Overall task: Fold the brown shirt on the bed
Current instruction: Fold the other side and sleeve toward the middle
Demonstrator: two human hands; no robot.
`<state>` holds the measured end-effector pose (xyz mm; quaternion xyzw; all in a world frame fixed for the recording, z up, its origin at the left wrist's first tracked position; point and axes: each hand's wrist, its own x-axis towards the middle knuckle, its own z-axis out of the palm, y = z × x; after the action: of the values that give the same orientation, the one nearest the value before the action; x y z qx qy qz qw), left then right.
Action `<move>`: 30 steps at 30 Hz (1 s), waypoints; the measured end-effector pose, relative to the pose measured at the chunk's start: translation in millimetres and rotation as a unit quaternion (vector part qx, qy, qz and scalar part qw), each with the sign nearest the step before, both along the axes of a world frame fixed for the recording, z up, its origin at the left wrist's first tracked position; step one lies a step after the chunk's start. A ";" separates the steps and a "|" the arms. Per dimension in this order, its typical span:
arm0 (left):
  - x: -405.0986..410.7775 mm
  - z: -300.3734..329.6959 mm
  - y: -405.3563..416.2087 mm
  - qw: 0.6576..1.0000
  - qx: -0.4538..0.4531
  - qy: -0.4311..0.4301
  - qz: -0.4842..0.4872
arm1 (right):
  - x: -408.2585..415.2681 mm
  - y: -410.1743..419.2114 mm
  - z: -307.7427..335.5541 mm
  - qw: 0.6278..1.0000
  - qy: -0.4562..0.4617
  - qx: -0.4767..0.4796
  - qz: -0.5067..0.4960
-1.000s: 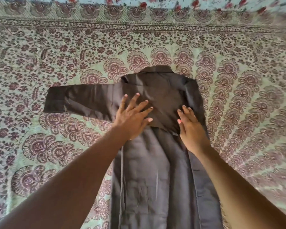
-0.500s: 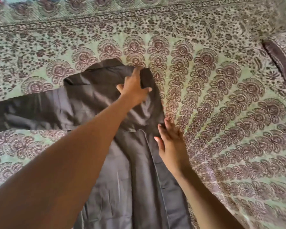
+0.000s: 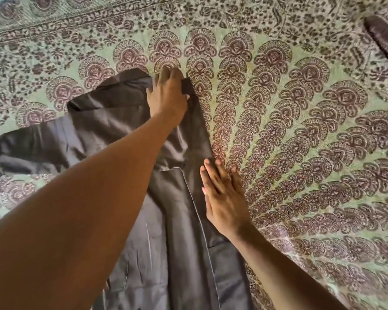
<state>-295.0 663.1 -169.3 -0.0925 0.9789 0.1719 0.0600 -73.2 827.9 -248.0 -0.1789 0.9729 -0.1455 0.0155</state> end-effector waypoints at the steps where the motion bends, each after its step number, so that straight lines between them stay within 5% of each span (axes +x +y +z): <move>1: 6.8 -0.4 3.3 0.999 -0.024 0.025 0.004 | 0.2 0.0 -0.3 1.000 -0.001 -0.007 -0.002; 5: 65.8 -11.5 8.7 0.994 0.009 0.070 -0.081 | -1.0 4.3 -1.9 0.999 -0.030 -0.043 0.014; 8: 111.1 -29.8 1.7 0.981 -0.049 0.008 -0.189 | -2.5 11.9 -2.3 0.996 -0.044 -0.050 0.055; 13: 126.2 -30.9 -10.9 0.977 0.006 -0.086 -0.193 | -8.3 32.2 6.7 0.989 -0.010 -0.052 0.136; 20: 259.5 -15.6 28.1 0.986 0.159 0.014 0.054 | 3.7 45.7 21.9 0.965 0.060 -0.013 0.256; 26: 382.2 -16.8 68.6 0.958 0.208 -0.113 0.163 | 17.5 34.8 50.3 0.958 -0.015 0.062 0.279; 30: 415.8 -4.0 90.9 0.955 0.140 -0.240 0.098 | 27.0 29.3 55.0 0.935 -0.068 0.049 0.345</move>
<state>120.8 754.0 -173.3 -0.2176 0.8877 0.2849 0.2888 -46.3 857.2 -193.0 -0.4924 0.8538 -0.0951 0.1398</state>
